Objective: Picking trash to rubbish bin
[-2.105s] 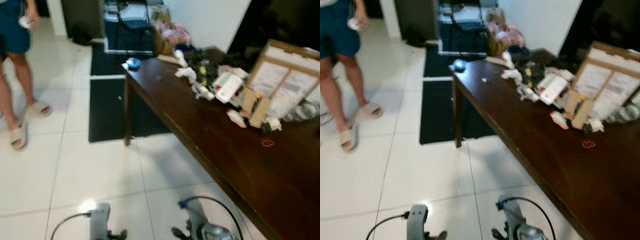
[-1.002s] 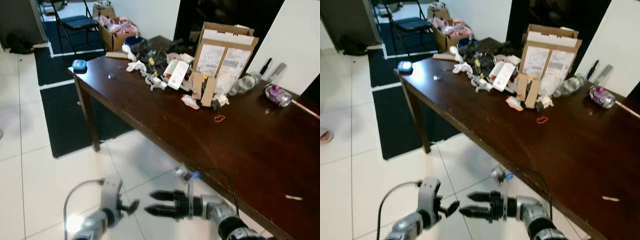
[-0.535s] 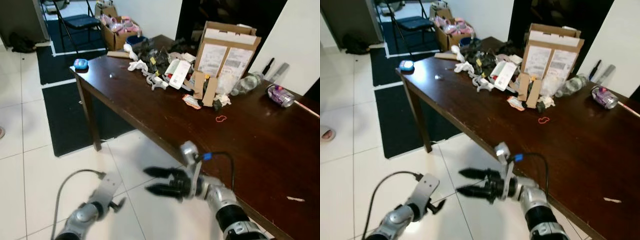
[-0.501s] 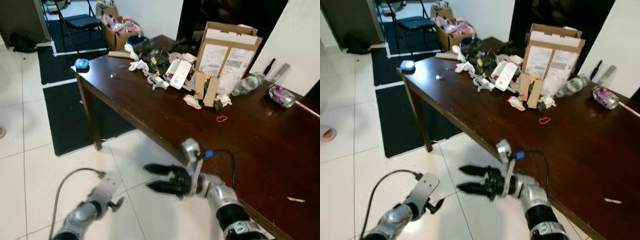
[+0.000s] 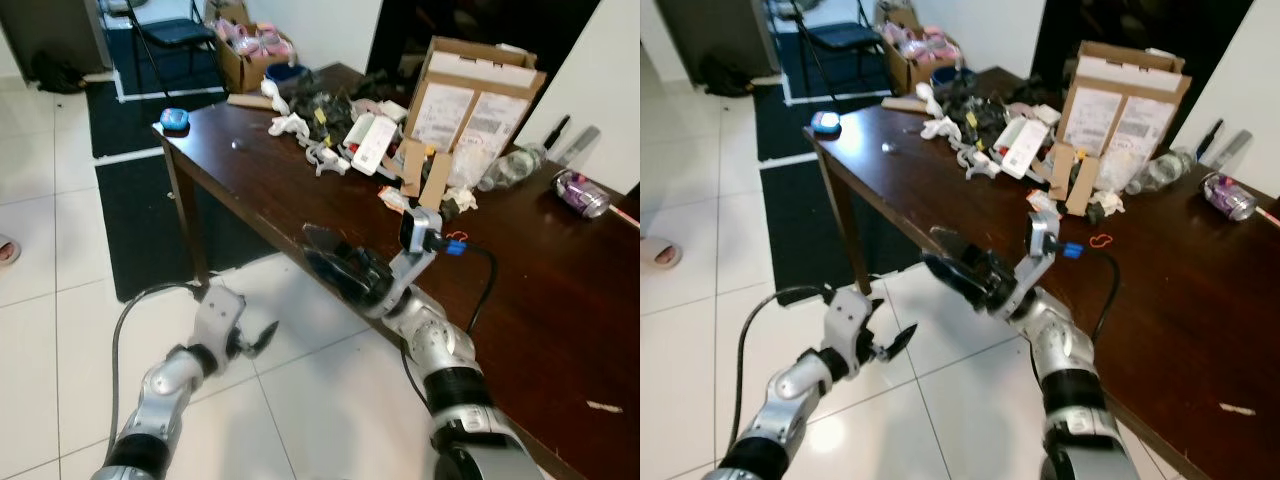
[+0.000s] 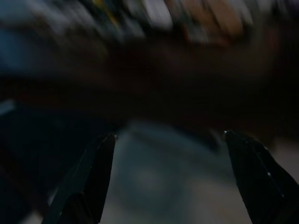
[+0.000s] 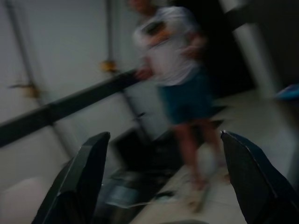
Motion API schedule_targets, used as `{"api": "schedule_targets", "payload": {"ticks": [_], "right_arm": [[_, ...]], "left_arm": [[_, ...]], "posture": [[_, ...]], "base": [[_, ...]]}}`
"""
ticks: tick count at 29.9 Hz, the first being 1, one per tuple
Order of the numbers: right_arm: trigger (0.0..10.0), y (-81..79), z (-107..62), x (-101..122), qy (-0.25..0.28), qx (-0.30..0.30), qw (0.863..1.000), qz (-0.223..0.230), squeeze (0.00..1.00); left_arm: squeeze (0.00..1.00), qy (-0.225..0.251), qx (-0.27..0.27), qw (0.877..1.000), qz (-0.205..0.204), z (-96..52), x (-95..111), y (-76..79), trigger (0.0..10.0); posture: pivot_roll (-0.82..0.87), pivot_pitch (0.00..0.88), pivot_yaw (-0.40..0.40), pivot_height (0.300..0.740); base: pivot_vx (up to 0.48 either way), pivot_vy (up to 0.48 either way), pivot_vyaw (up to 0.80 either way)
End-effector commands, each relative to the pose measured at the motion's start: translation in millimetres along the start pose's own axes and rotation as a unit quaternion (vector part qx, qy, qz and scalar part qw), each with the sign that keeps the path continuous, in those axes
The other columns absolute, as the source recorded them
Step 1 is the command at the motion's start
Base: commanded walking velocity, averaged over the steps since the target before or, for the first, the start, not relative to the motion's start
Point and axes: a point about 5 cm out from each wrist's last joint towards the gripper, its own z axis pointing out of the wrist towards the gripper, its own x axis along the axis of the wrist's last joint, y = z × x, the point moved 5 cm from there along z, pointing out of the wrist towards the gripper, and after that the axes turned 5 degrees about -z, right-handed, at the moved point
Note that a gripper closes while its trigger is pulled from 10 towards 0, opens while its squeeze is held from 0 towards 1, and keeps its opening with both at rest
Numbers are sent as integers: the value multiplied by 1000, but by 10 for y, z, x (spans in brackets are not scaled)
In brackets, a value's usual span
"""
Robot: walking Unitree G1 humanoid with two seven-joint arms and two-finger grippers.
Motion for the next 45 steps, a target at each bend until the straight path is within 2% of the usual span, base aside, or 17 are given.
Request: {"api": "schedule_targets", "payload": {"ticks": [1,6,9,19,29,45], "right_arm": [[10000,153,-49,-46,-12,-66,998,-16,0],[10000,282,-62,-126,-61,-121,988,-70,0],[10000,308,-46,-151,-67,-136,986,-70,0],[10000,349,-1,-262,-94,-161,977,-100,0],[10000,447,1,-261,-97,-202,970,-95,0],[10000,470,66,-218,-99,-208,967,-108,0]], "left_arm": [[0,26,47,998,-18,10,135,-132,10000],[0,64,83,994,-6,7,373,-220,10000],[0,74,90,993,0,-25,470,-237,10000],[0,62,98,993,-4,-79,492,-266,10000],[0,58,98,993,-6,-56,553,-239,10000],[0,59,94,994,-9,-25,601,-206,10000]], "posture": [[155,111,-70,740],[162,112,-74,740],[168,112,-77,740],[176,110,-81,740],[177,101,-80,740],[178,101,-79,740]], "base": [[0,0,0],[116,0,0],[295,0,0],[326,0,0],[347,0,0],[326,0,-753]]}}
